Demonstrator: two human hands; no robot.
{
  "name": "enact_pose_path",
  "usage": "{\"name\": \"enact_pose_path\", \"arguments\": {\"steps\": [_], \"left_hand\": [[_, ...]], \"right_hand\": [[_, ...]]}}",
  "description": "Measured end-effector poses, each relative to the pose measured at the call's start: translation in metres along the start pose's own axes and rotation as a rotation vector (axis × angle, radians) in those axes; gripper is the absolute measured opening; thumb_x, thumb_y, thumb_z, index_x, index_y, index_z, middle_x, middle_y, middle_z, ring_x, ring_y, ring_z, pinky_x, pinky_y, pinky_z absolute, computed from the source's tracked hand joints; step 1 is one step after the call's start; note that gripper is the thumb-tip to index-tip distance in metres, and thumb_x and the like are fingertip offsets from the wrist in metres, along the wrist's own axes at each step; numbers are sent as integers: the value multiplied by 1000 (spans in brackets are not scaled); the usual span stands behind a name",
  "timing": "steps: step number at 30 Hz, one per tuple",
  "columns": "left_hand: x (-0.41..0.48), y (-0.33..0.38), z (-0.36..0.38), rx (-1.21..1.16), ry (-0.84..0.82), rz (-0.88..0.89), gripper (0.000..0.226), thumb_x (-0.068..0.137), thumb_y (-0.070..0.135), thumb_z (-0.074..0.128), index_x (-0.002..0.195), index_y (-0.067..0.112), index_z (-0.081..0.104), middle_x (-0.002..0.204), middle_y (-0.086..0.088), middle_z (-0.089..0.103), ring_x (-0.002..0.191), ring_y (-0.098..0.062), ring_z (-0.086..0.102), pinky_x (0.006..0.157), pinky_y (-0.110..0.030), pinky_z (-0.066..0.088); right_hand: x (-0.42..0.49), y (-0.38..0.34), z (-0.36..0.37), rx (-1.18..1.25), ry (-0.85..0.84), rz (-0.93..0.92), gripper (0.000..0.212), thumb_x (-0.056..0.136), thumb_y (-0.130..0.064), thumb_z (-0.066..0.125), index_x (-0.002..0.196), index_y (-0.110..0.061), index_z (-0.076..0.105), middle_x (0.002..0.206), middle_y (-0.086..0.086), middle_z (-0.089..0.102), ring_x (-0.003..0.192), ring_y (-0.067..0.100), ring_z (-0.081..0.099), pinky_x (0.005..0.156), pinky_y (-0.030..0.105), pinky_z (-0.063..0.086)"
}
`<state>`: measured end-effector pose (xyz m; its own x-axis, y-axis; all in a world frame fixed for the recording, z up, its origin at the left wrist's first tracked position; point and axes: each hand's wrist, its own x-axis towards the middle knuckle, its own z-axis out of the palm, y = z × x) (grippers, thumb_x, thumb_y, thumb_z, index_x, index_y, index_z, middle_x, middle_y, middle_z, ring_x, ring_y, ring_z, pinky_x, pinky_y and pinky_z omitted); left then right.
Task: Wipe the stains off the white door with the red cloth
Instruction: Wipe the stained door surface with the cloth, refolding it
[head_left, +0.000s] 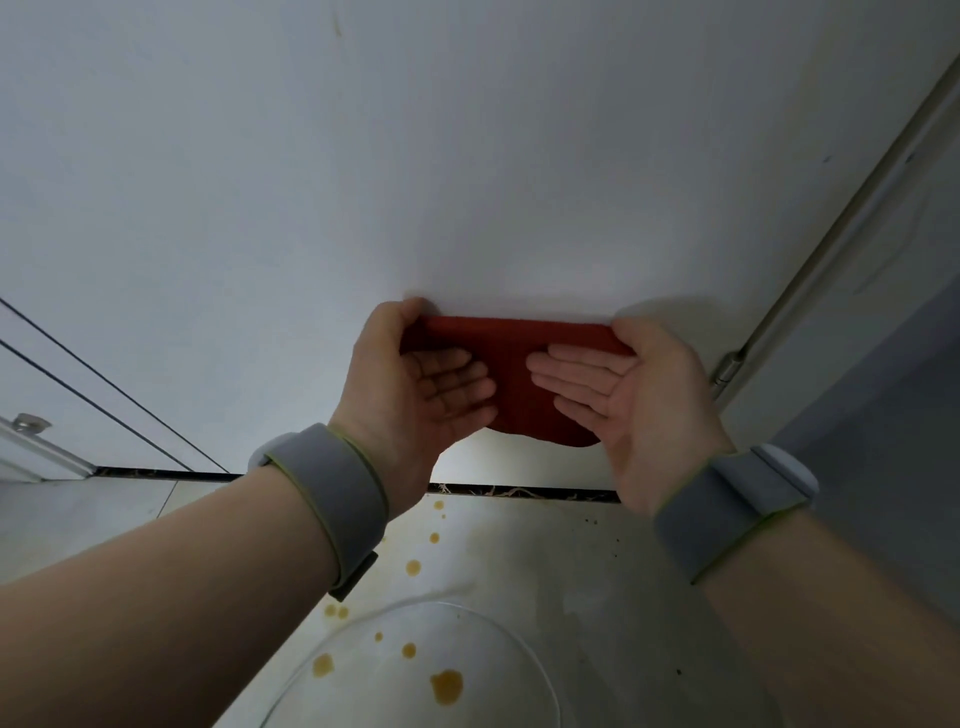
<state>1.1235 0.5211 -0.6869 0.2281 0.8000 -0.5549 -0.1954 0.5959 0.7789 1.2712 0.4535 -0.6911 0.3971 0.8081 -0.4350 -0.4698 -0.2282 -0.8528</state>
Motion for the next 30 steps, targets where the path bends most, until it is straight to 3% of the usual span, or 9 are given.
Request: {"name": "enact_pose_path", "arguments": {"steps": [5, 10, 13, 19, 23, 30], "left_hand": [[6, -5, -3, 93, 32, 58, 36, 101, 30, 47, 92, 4, 70, 91, -16, 79, 101, -34, 76, 94, -45, 59], [5, -10, -5, 138, 27, 106, 37, 103, 27, 42, 89, 7, 69, 95, -15, 80, 105, -27, 74, 108, -43, 50], [-3, 1, 5, 143, 13, 183, 41, 104, 28, 42, 88, 4, 72, 92, -17, 80, 99, -29, 76, 104, -42, 54], [-34, 56, 40, 162, -94, 539, 45, 105, 28, 42, 90, 0, 73, 83, -18, 79, 83, -30, 79, 82, -37, 64], [-37, 53, 44, 110, -113, 562, 42, 106, 28, 42, 93, -1, 70, 83, -22, 78, 78, -37, 78, 80, -41, 65], [-18, 37, 31, 154, -143, 492, 39, 103, 22, 42, 101, -6, 70, 83, -24, 77, 82, -38, 78, 87, -42, 63]], "right_hand": [[1, 0, -3, -8, -17, -4, 55, 104, -35, 29, 99, -2, 73, 99, 14, 79, 106, 23, 72, 112, 41, 44], [0, 2, -5, -19, -26, -23, 53, 104, -33, 30, 97, -2, 73, 100, 14, 79, 106, 23, 72, 112, 41, 44], [-3, -11, -6, 36, -25, -63, 54, 105, -34, 30, 94, 0, 71, 99, 17, 78, 101, 25, 74, 109, 43, 48], [-33, -86, -3, 109, -66, -327, 57, 105, -37, 29, 98, 1, 70, 93, 18, 79, 90, 28, 78, 92, 38, 59], [-35, -86, -1, 136, -108, -338, 56, 106, -39, 30, 100, 1, 69, 93, 18, 79, 88, 30, 78, 84, 40, 63], [-17, -58, -14, 224, -96, -257, 56, 104, -34, 31, 98, 9, 66, 93, 26, 76, 91, 35, 76, 93, 44, 58]]}}
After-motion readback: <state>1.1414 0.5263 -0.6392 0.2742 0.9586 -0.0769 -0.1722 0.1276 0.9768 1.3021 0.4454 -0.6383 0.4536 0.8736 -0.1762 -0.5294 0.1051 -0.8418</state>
